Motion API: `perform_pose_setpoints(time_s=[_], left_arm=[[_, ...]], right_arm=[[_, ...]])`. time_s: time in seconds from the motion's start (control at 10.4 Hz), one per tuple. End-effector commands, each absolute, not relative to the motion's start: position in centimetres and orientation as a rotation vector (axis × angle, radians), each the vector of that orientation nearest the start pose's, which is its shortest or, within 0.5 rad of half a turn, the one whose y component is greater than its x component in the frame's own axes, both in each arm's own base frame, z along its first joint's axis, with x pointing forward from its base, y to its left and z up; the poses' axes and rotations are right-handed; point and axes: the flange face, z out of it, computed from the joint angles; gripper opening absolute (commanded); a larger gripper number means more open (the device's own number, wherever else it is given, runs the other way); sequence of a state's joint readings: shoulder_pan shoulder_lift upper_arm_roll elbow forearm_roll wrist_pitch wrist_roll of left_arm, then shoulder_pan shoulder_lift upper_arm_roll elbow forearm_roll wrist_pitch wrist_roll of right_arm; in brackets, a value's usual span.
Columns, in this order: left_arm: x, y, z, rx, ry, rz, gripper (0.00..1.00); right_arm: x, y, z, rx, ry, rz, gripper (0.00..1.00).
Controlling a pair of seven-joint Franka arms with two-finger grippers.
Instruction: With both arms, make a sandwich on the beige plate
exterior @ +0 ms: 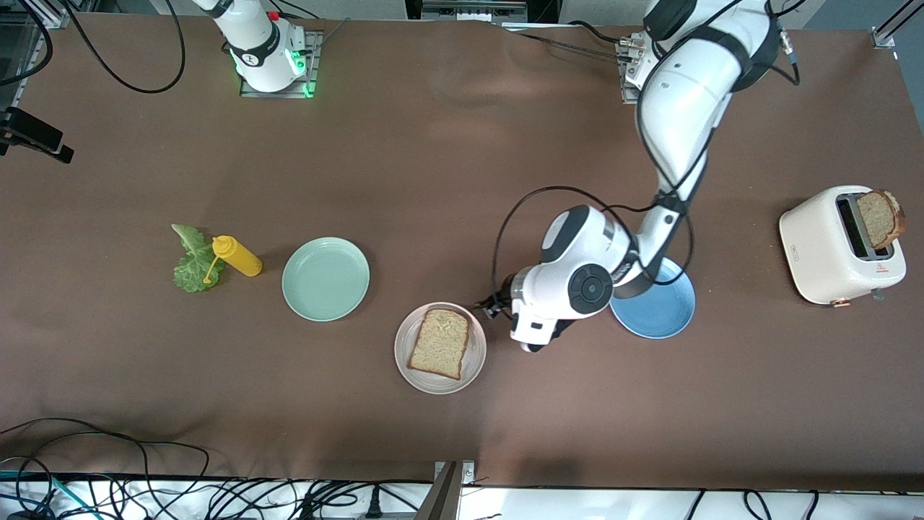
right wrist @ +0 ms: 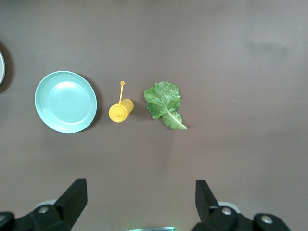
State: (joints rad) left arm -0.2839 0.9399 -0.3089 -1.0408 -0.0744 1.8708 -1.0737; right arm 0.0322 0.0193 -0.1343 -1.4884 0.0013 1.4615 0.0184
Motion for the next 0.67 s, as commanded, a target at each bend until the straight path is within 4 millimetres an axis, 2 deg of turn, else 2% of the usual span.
perform_pose_setpoints(time_s=[0.0,0.19,0.39,0.58], left_arm=[[67.0,-29.7,32.8,-2.988,-0.938,0.341,1.00],[66.5,-21.2,36.7,-2.956,-0.877,0.263,0.99],[65.1,-13.7,40.7,-2.988,-0.693,0.266,0.97],[64.4,-7.9,44.5,-3.005,-0.571,0.282,0.97]], right_arm=[[54.3,-5.7,65.1,-3.146,0.183,0.068,1.00],[54.3,-5.7,65.1,-3.146,0.183,0.068,1.00],[54.3,-5.5,65.1,-3.145,0.180,0.071,1.00],[54.3,-5.4,65.1,-3.143,0.178,0.070,1.00]])
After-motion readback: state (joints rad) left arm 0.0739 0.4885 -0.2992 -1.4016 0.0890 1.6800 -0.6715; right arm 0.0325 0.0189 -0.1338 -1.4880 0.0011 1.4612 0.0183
